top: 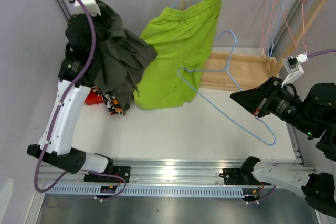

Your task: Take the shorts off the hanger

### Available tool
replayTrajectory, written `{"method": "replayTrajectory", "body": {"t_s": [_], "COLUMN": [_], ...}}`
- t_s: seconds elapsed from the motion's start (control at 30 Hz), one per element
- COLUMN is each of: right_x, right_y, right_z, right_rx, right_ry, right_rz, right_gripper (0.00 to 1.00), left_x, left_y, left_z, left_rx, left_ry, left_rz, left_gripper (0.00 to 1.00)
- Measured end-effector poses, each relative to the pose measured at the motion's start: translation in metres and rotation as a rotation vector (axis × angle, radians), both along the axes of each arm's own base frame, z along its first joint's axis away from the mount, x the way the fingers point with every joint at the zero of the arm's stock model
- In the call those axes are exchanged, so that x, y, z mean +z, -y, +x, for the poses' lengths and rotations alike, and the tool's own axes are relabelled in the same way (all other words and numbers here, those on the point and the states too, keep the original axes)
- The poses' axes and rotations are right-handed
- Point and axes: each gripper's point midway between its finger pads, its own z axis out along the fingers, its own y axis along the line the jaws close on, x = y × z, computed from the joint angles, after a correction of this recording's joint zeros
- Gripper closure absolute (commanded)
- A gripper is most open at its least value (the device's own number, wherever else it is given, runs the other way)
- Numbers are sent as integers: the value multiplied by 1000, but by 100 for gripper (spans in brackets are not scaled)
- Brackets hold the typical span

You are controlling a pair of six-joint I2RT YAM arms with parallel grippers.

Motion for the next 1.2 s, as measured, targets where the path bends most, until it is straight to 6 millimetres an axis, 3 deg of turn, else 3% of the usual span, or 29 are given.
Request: {"method": "replayTrajectory", "body": {"t_s": [0.17,0.27,0.33,0.47,0.57,0.77,0.83,0.93,1.03,1.07,1.1,1.2], "right_x": [-21,-35,-41,-52,-54,-49,-45,-33,-20,-15,-10,7], "right_y": [-16,-26,-30,-37,-36,-31,-29,-25,-22,-20,-17,-8], "right_z": [16,27,32,42,45,52,55,57,59,60,60,67], "right_rx": [-5,-6,-7,-17,-25,-67,-81,-101,-118,-127,-137,-188], "right_ry": [-43,-71,-77,-89,-82,-59,-49,-22,6,14,24,62], "right_rz": [-56,-100,-122,-162,-173,-172,-172,-159,-144,-142,-141,-151], "right_gripper": [100,100,100,100,100,100,100,100,100,100,100,100], "left_x": [31,29,16,-37,-94,-193,-216,-236,-246,-248,-251,-259], "left_y": [-33,-36,-36,-36,-39,-66,-83,-112,-141,-149,-155,-160], "left_z": [37,66,88,116,133,159,162,163,158,156,154,150], "left_rx": [34,15,9,8,18,94,131,191,261,281,295,324], "left_ry": [29,10,-19,-137,-253,-439,-484,-515,-523,-525,-530,-538], "left_rz": [-40,-64,-72,-71,-79,-139,-171,-227,-289,-301,-308,-346], "left_gripper": [100,100,100,100,100,90,79,48,41,17,7,1]}}
